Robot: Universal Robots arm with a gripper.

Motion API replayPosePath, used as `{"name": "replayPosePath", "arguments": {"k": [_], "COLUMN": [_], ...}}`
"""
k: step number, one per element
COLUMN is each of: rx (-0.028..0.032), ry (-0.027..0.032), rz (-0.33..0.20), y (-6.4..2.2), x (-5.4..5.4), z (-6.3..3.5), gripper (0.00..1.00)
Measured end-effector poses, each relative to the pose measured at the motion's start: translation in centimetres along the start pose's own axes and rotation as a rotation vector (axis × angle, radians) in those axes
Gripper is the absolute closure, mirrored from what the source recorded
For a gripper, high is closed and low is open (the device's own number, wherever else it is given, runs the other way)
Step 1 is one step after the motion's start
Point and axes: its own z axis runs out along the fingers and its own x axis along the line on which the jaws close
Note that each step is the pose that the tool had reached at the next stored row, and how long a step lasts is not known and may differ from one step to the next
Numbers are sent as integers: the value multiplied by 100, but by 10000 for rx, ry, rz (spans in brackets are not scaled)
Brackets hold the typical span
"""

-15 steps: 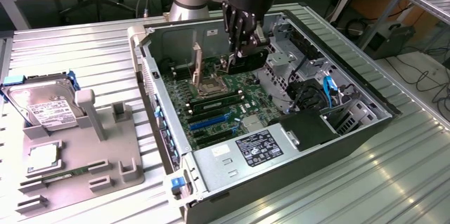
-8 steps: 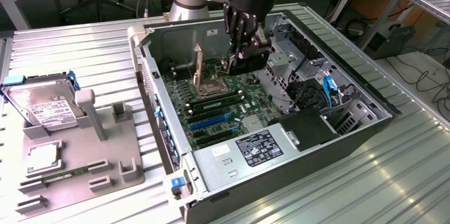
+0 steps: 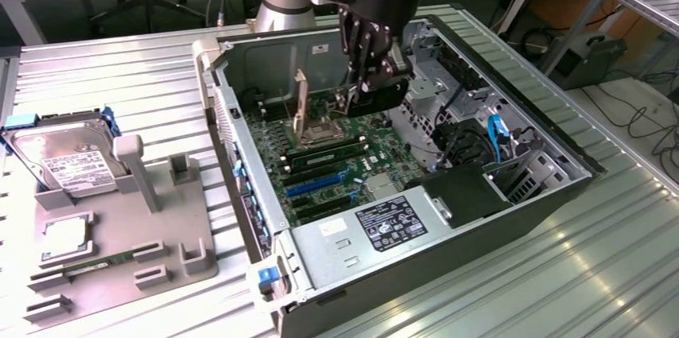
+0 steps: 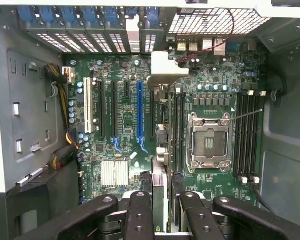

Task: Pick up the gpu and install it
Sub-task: 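Insert the gpu into the slot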

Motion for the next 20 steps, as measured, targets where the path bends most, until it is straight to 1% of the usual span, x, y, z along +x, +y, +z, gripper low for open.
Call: {"name": "replayPosePath", "arguments": {"k": [20], "rx": [0], "ry": [0], "rz": [0], "y": [1], "x": [123], "z": [0], "gripper": [74]}}
